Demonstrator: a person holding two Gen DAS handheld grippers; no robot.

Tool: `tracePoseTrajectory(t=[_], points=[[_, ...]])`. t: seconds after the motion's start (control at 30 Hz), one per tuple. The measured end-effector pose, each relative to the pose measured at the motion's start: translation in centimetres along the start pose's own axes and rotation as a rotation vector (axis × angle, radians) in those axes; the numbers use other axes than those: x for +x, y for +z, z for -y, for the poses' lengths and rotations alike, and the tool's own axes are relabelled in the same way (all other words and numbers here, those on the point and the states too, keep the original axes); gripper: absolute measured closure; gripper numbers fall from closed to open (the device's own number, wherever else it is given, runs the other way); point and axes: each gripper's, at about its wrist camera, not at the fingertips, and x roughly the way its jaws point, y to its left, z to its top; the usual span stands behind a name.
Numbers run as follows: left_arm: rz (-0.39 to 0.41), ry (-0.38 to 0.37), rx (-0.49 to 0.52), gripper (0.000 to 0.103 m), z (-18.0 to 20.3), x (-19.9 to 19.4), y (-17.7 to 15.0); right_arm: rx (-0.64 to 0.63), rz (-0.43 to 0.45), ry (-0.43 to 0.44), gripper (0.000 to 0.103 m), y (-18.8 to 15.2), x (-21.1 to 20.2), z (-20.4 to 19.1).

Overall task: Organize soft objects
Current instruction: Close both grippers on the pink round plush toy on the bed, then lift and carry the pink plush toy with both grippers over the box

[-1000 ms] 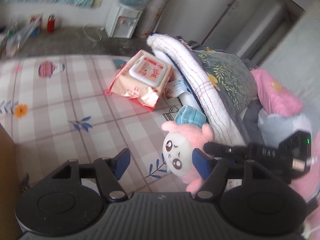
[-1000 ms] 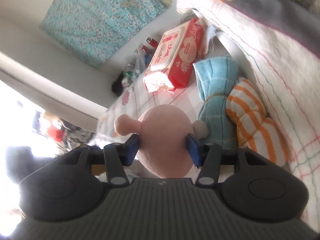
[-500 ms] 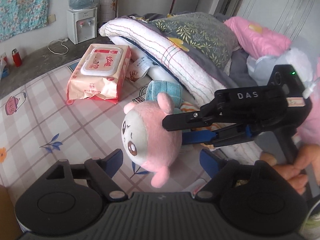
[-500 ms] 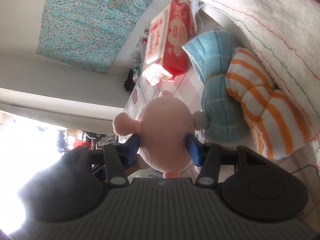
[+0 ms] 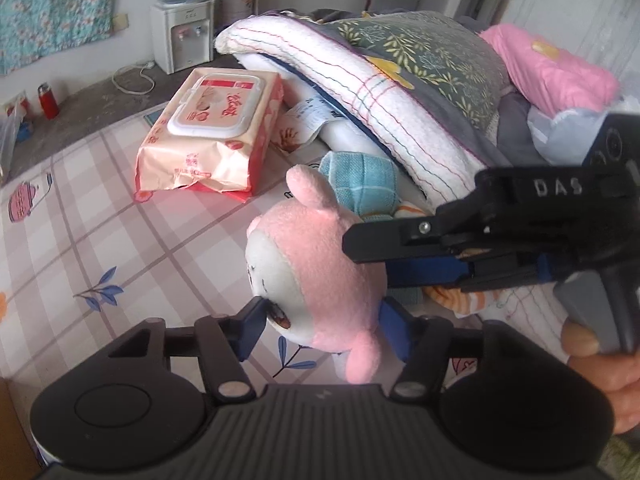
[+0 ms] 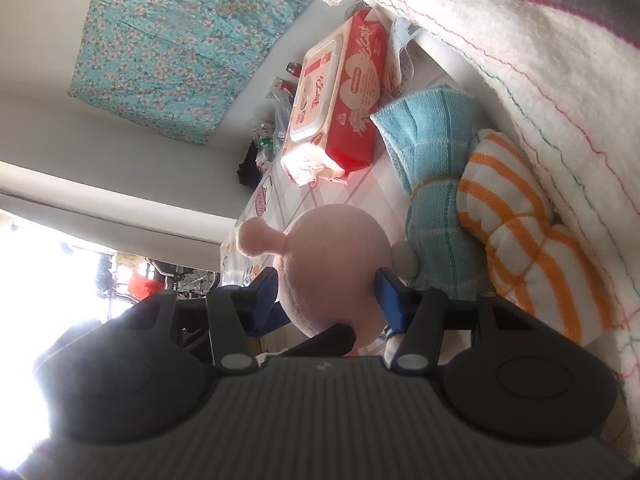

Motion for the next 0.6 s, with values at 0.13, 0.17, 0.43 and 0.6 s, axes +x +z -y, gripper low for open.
tracePoseTrajectory(t=[0.13, 0.17, 0.43, 0.6], points=[[0.029, 0.002, -0.015, 0.041, 0.0, -1.0, 0.0, 0.01, 0.006, 0.012, 0.049, -0.4, 0.0, -0.4], [0.042, 0.002, -0.015, 0.041, 0.0, -1.5, -0.1, 0.005, 0.01, 0.014, 0.049, -0.5, -0.2, -0.7], [0.167, 0.031, 0.005, 0.043, 1.2, -7.8, -0.7, -0.047, 0.029, 0.061, 0.049, -2.4, -2.8, -4.6], [0.224, 0.048, 0.004, 0.043, 1.3, -11.8, -2.2, -0.098, 0.036, 0.096, 0.049, -4.4, -4.8, -7.8]])
